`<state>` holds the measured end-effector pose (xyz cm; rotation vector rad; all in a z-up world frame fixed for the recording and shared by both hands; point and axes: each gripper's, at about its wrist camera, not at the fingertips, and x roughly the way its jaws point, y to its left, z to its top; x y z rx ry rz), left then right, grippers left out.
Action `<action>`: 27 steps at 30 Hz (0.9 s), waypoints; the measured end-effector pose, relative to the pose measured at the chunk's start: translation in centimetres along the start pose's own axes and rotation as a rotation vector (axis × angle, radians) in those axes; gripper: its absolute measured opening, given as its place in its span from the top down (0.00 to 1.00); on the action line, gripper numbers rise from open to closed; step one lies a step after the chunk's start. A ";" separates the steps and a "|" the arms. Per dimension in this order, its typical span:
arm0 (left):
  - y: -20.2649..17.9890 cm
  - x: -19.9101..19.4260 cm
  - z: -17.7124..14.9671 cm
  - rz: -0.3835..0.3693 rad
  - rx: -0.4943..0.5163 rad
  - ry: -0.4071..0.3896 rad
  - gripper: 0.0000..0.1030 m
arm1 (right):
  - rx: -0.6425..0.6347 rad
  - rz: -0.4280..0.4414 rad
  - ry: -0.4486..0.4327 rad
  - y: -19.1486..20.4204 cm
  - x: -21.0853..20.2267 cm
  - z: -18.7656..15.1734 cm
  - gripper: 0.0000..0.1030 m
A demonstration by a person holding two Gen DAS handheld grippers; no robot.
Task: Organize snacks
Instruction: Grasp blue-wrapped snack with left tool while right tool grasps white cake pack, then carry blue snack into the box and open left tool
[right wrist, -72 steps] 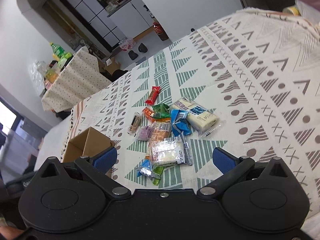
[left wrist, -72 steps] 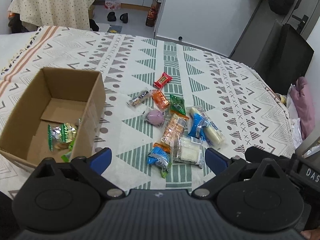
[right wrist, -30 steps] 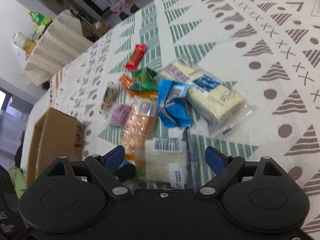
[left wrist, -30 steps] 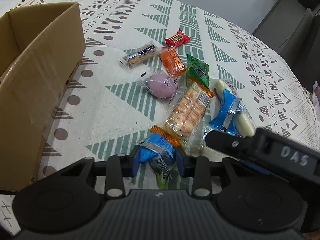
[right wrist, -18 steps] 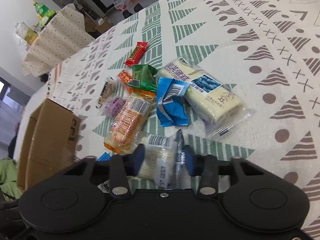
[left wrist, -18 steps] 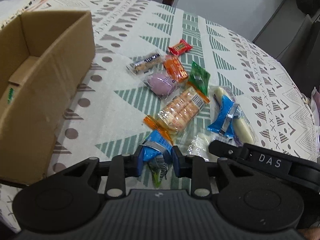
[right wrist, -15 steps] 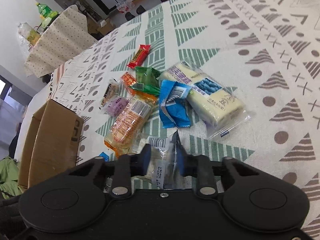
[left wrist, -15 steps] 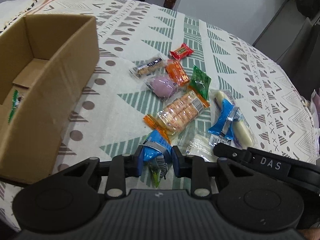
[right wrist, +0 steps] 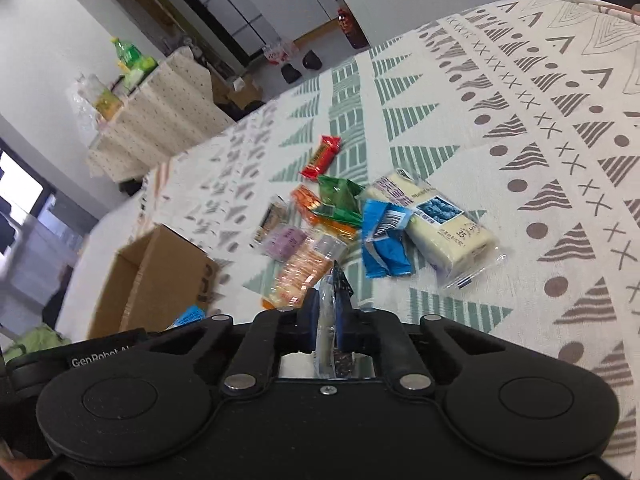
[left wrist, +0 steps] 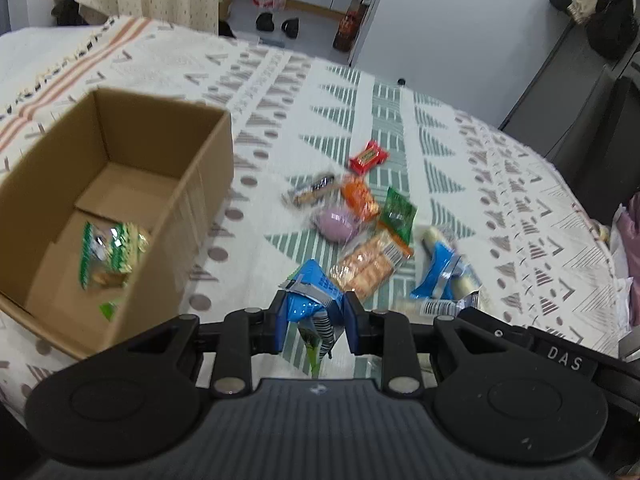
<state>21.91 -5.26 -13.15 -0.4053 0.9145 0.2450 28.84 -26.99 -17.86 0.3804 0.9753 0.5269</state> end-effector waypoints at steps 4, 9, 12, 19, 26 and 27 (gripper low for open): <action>0.3 -1.7 0.7 -0.008 0.000 -0.027 0.73 | 0.001 0.016 -0.043 1.0 -1.5 0.2 0.99; 1.0 -3.3 1.4 -0.019 0.000 -0.051 0.73 | -0.016 0.030 -0.080 2.2 -2.9 0.3 1.00; 1.5 -4.3 1.8 -0.028 -0.002 -0.067 0.73 | -0.023 0.036 -0.109 2.9 -3.9 0.5 1.00; 3.1 -6.4 2.6 -0.045 -0.020 -0.104 0.73 | -0.003 0.061 -0.142 4.5 -5.0 0.3 1.00; 5.7 -7.7 3.6 -0.044 -0.057 -0.125 0.73 | -0.032 0.084 -0.146 7.7 -4.8 -0.1 1.00; 6.1 -7.8 3.8 -0.043 -0.062 -0.127 0.73 | -0.040 0.092 -0.151 8.2 -4.8 0.0 1.00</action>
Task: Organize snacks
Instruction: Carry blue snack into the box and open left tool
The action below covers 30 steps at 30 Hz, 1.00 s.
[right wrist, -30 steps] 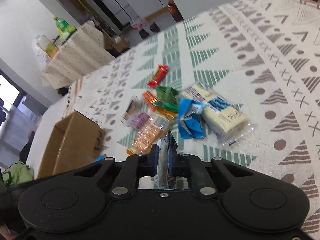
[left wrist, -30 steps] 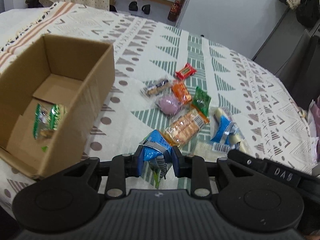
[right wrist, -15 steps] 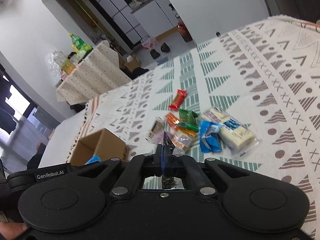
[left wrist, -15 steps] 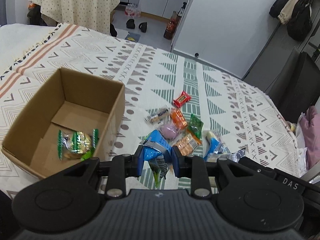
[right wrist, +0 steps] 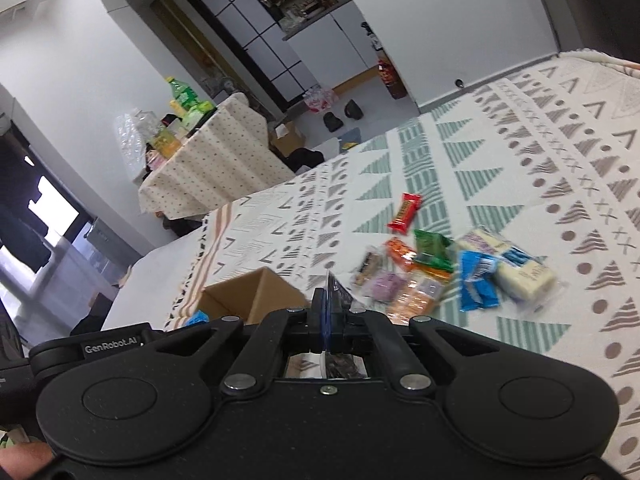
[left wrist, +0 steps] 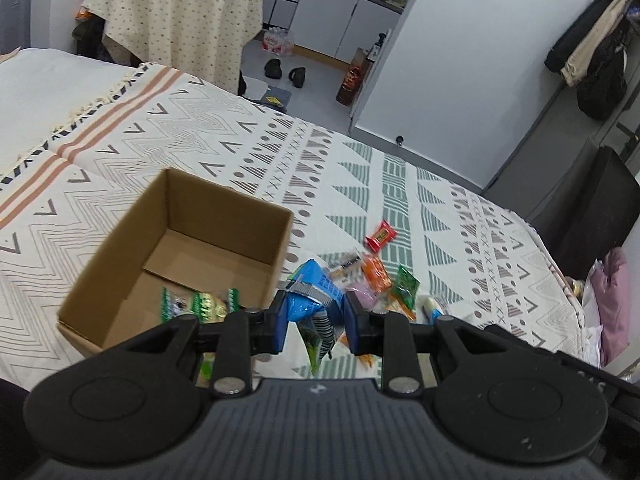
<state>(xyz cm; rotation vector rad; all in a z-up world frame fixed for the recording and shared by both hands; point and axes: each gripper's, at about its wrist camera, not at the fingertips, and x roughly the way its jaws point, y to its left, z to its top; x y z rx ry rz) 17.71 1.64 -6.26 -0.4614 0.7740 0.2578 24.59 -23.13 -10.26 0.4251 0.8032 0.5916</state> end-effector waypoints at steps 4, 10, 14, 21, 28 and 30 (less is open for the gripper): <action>1.6 -0.3 0.7 0.005 -0.019 -0.010 0.73 | -0.040 0.012 -0.008 2.2 0.4 0.3 1.00; 4.0 -0.4 1.1 0.018 -0.052 -0.007 0.73 | -0.015 -0.020 0.082 2.4 2.5 -0.7 0.96; 5.4 -0.1 1.1 0.027 -0.068 0.006 0.73 | 0.003 -0.051 0.149 2.2 4.0 -2.6 0.81; 7.0 0.6 0.7 0.033 -0.078 0.033 0.73 | 0.030 -0.076 0.228 2.5 6.3 -5.3 0.57; 8.8 1.5 0.7 0.076 -0.107 0.067 0.73 | 0.085 -0.116 0.299 1.8 8.6 -7.1 0.37; 9.3 1.7 0.8 0.086 -0.113 0.073 0.73 | 0.092 -0.127 0.320 1.5 9.4 -7.5 0.36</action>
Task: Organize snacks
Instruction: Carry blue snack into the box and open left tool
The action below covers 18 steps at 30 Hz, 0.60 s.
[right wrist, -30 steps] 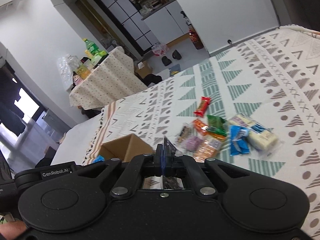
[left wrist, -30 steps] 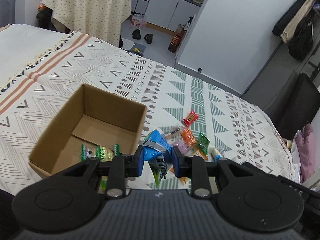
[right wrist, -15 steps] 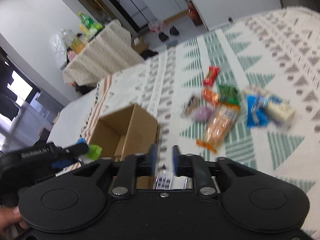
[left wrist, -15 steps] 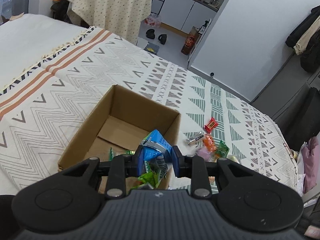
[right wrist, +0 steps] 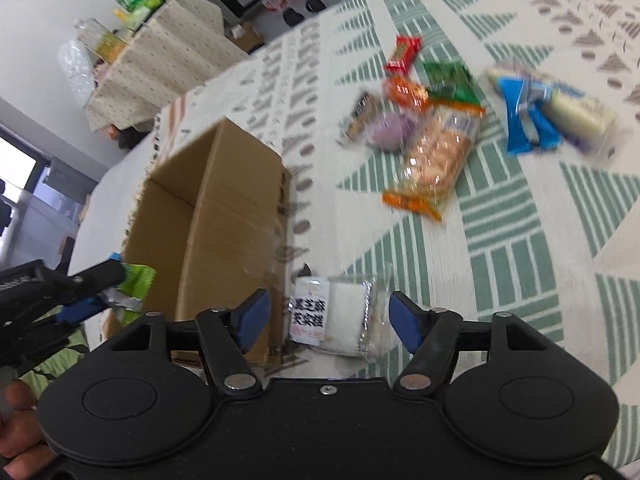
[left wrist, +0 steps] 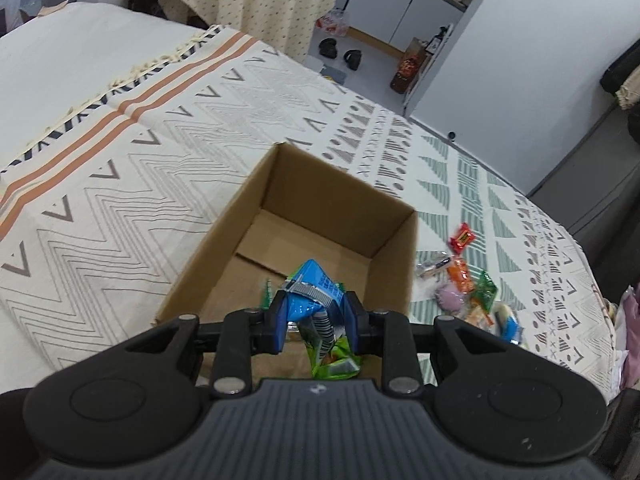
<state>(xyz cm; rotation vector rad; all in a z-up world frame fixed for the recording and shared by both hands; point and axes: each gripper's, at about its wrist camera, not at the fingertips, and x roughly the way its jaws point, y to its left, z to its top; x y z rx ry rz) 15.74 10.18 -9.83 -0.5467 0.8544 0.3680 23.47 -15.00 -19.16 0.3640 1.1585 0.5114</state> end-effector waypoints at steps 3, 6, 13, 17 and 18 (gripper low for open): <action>0.5 0.4 0.1 0.014 -0.005 0.011 0.73 | 0.008 -0.009 0.020 -0.1 1.1 -0.1 0.36; 0.8 0.8 0.2 0.027 -0.015 0.025 0.73 | 0.009 -0.020 0.038 0.0 2.1 0.0 0.34; 1.5 1.9 0.3 0.044 -0.025 0.053 0.70 | -0.018 -0.053 0.080 0.6 3.9 0.1 0.23; 1.7 2.1 0.5 0.055 -0.026 0.066 0.67 | -0.094 -0.103 0.062 1.5 4.5 -0.5 0.32; 1.7 2.1 0.5 0.057 -0.027 0.068 0.65 | -0.113 -0.125 0.057 1.7 4.6 -0.6 0.41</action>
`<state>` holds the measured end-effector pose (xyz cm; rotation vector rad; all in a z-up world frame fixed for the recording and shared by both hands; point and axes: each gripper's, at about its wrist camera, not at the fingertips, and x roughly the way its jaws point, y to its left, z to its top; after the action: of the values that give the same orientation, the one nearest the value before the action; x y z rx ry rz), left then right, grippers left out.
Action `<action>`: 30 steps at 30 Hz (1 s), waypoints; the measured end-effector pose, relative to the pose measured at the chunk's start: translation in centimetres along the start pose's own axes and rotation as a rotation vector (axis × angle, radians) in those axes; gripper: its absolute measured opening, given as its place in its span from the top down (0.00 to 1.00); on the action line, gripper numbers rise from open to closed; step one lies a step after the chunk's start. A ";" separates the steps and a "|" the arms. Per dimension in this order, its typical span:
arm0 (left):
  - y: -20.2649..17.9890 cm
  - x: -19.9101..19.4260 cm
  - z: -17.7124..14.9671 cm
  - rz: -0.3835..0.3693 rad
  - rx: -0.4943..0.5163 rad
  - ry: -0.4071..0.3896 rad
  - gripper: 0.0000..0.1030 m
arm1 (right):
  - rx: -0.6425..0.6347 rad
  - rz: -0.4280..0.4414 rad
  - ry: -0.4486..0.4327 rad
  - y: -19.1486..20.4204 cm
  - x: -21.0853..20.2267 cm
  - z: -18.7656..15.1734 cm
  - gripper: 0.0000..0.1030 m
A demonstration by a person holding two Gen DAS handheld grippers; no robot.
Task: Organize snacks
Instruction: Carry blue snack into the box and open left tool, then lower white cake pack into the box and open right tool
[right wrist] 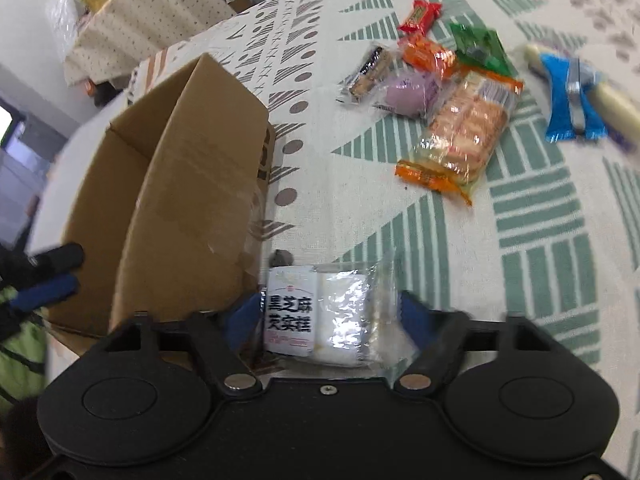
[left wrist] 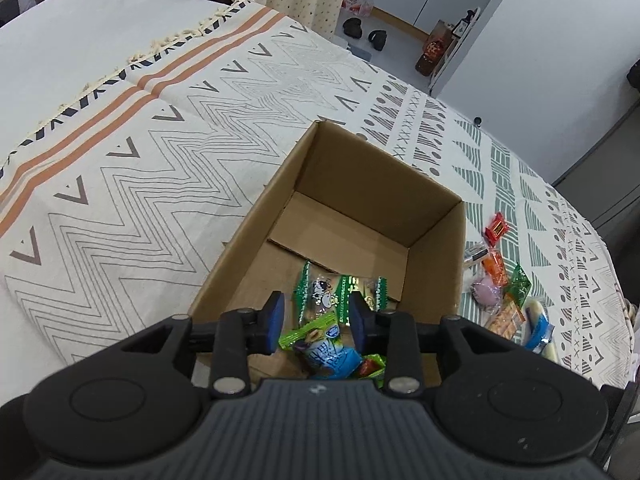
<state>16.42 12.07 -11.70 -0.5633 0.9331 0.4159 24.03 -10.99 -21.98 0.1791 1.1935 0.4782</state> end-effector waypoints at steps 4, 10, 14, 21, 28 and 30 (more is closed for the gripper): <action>0.0 -0.4 0.0 -0.001 -0.009 0.000 0.59 | -0.016 0.006 -0.007 -0.1 -0.5 0.1 0.56; -0.4 -1.3 -0.1 -0.007 -0.001 -0.017 0.52 | 0.008 -0.005 -0.056 -0.8 -2.3 0.2 0.59; -0.5 -2.0 -0.1 -0.007 -0.001 -0.026 0.51 | 0.033 0.015 -0.097 -1.1 -4.1 0.4 0.60; -0.4 -3.4 0.1 -0.011 -0.009 -0.037 0.44 | 0.034 0.053 -0.165 -0.1 -6.9 1.5 0.59; 0.2 -5.1 0.7 -0.015 -0.019 -0.058 0.28 | 0.009 0.088 -0.219 1.9 -9.1 2.6 0.59; 0.5 -5.4 0.9 -0.018 -0.024 -0.059 0.27 | 0.000 0.103 -0.230 2.6 -9.5 2.8 0.59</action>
<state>13.78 12.49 -6.90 -0.5776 0.8665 0.4255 23.26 -12.63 -11.89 0.2886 0.9620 0.5330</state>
